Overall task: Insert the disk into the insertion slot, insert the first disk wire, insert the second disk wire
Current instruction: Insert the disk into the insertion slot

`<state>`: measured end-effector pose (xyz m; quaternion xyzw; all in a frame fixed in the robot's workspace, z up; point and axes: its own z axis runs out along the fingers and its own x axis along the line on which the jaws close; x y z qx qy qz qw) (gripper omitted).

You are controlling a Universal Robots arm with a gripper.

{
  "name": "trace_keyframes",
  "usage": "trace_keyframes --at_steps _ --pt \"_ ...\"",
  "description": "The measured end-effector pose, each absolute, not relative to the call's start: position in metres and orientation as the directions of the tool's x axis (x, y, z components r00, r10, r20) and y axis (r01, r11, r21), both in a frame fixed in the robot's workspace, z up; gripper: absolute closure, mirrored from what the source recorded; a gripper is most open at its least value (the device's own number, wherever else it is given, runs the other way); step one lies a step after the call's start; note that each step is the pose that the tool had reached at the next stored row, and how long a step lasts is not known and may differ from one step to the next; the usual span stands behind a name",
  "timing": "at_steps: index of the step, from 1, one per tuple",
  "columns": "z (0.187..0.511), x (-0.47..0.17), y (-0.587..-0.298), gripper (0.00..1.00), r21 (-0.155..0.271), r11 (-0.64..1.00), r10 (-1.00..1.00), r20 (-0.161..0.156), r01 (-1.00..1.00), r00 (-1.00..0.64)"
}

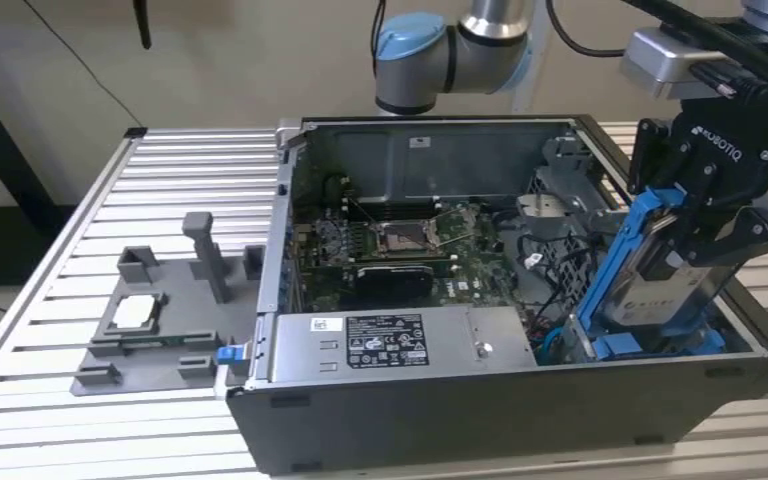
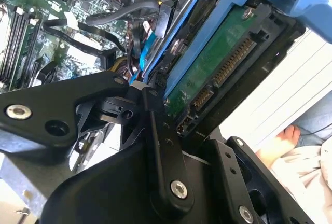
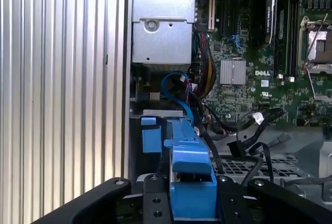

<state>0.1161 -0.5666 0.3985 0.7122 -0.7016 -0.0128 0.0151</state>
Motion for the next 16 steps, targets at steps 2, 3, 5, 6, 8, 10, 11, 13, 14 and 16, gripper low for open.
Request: trace_keyframes --at_steps 2,3,5,6,8,10,11,13,14,16 --pt "0.395 0.116 -0.567 0.67 0.039 -0.020 -1.000 0.003 -0.999 0.020" --pt "0.394 0.116 -0.567 0.67 0.039 -0.023 -1.000 0.003 -0.999 0.023" --pt "0.390 0.116 -0.567 0.67 0.039 -0.029 -1.000 0.002 -0.999 0.029" --pt "0.388 0.116 -0.567 0.67 0.039 -0.031 -1.000 0.003 -0.999 0.031" --pt "0.384 0.116 -0.567 0.67 0.039 -0.036 -0.999 0.003 -0.999 0.036" --pt "0.381 0.115 -0.567 0.67 0.040 -0.040 -0.999 0.003 -0.998 0.040" --pt "0.379 0.115 -0.567 0.67 0.039 -0.041 -0.999 0.002 -0.998 0.041" --pt "0.375 0.115 -0.567 0.67 0.039 -0.043 -0.999 0.001 -0.998 0.043" --pt "0.374 0.115 -0.567 0.67 0.039 -0.043 -0.999 0.001 -0.998 0.044" --pt "0.374 0.115 -0.567 0.67 0.039 -0.044 -0.999 0.001 -0.998 0.044"
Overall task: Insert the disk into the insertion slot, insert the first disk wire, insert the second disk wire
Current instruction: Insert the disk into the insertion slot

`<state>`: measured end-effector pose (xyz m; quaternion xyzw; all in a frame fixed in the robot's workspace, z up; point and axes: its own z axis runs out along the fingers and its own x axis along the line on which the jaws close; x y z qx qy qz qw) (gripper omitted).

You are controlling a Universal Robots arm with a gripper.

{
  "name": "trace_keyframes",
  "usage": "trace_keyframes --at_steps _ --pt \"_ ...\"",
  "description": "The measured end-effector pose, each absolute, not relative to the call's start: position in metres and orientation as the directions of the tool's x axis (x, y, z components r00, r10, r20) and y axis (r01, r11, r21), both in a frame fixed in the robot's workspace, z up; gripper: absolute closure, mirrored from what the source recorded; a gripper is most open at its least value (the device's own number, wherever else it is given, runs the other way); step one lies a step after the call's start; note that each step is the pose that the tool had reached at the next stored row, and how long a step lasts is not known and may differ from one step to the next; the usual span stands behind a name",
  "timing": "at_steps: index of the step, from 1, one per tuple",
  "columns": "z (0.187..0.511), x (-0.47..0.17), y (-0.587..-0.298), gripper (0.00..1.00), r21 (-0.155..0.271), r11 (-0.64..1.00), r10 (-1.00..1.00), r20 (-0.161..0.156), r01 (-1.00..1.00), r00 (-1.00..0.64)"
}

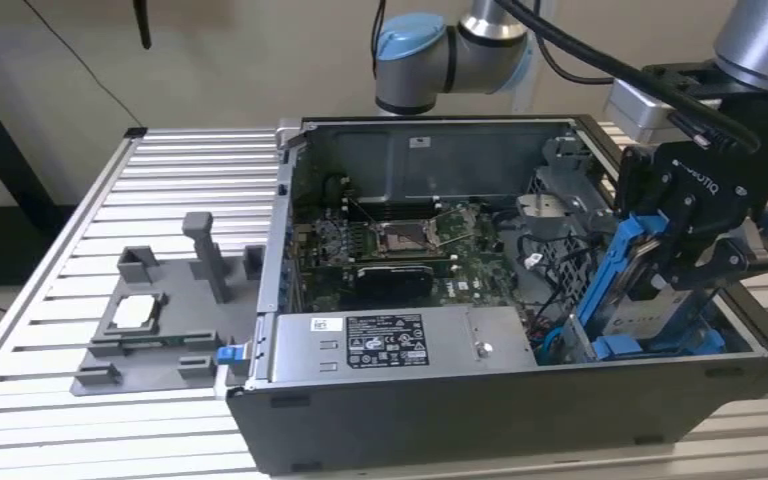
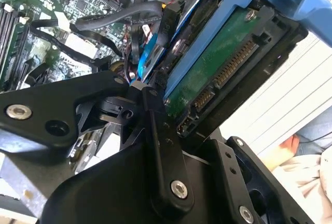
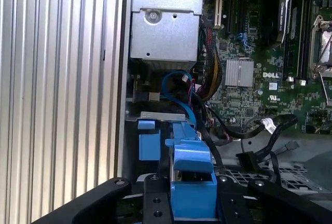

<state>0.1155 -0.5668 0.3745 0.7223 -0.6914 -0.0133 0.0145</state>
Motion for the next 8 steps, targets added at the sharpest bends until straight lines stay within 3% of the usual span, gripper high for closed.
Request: trace_keyframes --at_steps 6,7,8 --pt "0.3743 0.1157 -0.5667 0.66 0.039 -0.044 -0.999 0.000 -0.998 0.044" --pt "0.3743 0.1156 -0.5667 0.60 0.039 -0.044 -0.999 0.001 -0.998 0.044" --pt "0.3744 0.1155 -0.5668 0.60 0.039 -0.044 -0.999 0.001 -0.998 0.044"
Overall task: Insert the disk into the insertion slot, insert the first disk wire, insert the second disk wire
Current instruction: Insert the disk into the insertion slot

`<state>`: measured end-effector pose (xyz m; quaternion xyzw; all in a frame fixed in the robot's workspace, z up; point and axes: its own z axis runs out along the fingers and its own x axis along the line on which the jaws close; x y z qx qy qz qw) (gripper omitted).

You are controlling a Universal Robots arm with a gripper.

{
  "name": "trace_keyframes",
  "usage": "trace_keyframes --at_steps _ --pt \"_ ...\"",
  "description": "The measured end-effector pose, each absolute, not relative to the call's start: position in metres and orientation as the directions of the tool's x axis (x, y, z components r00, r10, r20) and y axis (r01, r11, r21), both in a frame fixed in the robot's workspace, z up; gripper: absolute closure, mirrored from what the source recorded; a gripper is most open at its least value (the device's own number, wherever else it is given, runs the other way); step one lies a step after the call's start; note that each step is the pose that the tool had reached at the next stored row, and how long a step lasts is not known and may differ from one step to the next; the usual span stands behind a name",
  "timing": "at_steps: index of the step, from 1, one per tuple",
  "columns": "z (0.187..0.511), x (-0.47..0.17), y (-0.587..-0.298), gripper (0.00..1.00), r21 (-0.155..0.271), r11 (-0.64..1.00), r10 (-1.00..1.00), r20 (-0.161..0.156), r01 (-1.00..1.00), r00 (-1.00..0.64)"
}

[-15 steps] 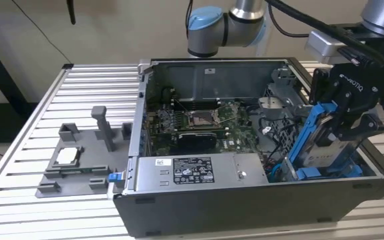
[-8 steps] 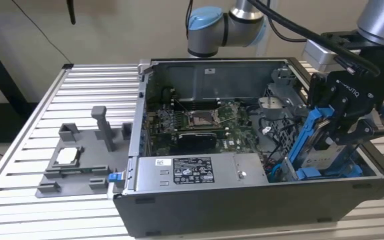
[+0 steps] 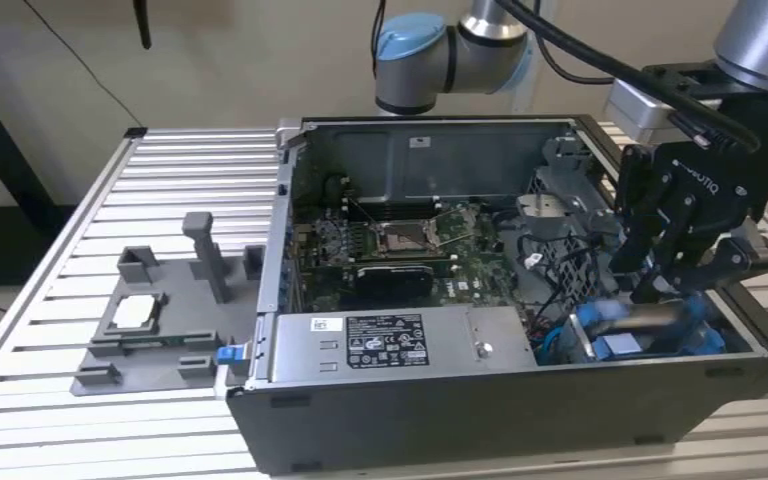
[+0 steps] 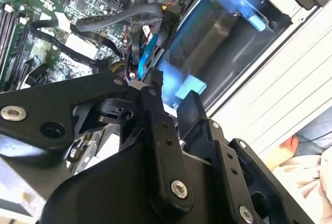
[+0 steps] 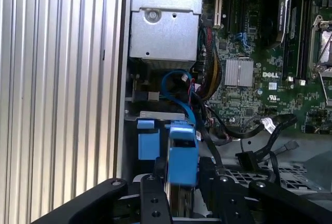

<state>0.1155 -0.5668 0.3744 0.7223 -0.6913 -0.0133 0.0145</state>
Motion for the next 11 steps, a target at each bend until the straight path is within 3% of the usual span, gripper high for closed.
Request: trace_keyframes --at_steps 7,11 --pt "0.3816 0.1155 -0.5656 0.60 0.037 -0.044 -0.999 0.001 -0.998 0.044" --pt "0.3842 0.1155 -0.5620 0.60 0.007 -0.044 -0.999 0.002 -0.999 0.044"
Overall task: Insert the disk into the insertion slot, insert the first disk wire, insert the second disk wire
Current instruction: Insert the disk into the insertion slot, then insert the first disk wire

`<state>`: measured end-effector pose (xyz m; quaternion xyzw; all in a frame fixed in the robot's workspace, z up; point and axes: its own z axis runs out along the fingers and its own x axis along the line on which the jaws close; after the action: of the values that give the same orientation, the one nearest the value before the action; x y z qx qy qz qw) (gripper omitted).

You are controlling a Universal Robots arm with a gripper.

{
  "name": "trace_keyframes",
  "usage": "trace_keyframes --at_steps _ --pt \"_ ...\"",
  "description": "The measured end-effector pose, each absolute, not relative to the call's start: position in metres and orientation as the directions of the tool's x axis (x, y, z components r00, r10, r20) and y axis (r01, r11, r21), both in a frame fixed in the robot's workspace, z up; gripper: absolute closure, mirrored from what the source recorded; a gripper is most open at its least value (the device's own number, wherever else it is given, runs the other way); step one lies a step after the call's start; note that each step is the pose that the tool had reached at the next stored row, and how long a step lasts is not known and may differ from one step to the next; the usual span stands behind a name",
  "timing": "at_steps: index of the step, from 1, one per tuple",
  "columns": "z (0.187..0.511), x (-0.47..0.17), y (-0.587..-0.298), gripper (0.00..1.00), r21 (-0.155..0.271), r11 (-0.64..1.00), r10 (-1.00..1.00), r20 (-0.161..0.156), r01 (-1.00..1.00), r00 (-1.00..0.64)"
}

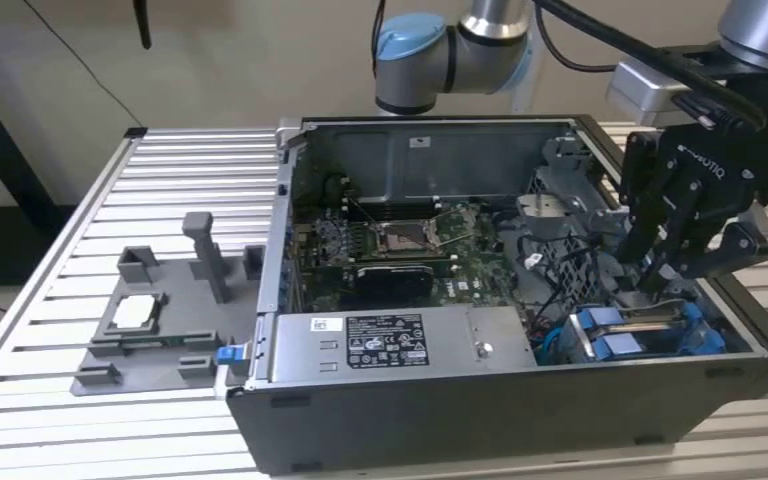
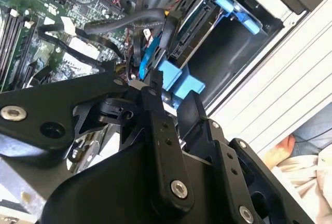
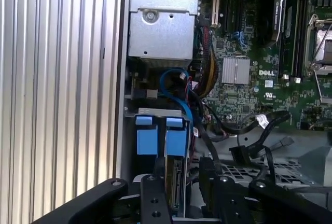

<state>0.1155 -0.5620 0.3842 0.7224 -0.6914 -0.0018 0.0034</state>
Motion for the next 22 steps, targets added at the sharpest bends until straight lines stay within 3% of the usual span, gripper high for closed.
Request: trace_keyframes --at_steps 7,22 --pt "0.386 0.115 -0.558 0.60 -0.075 -0.044 -0.999 0.006 -0.996 0.044" --pt "0.391 0.114 -0.537 0.60 -0.172 -0.065 -0.998 0.018 -0.983 0.062"
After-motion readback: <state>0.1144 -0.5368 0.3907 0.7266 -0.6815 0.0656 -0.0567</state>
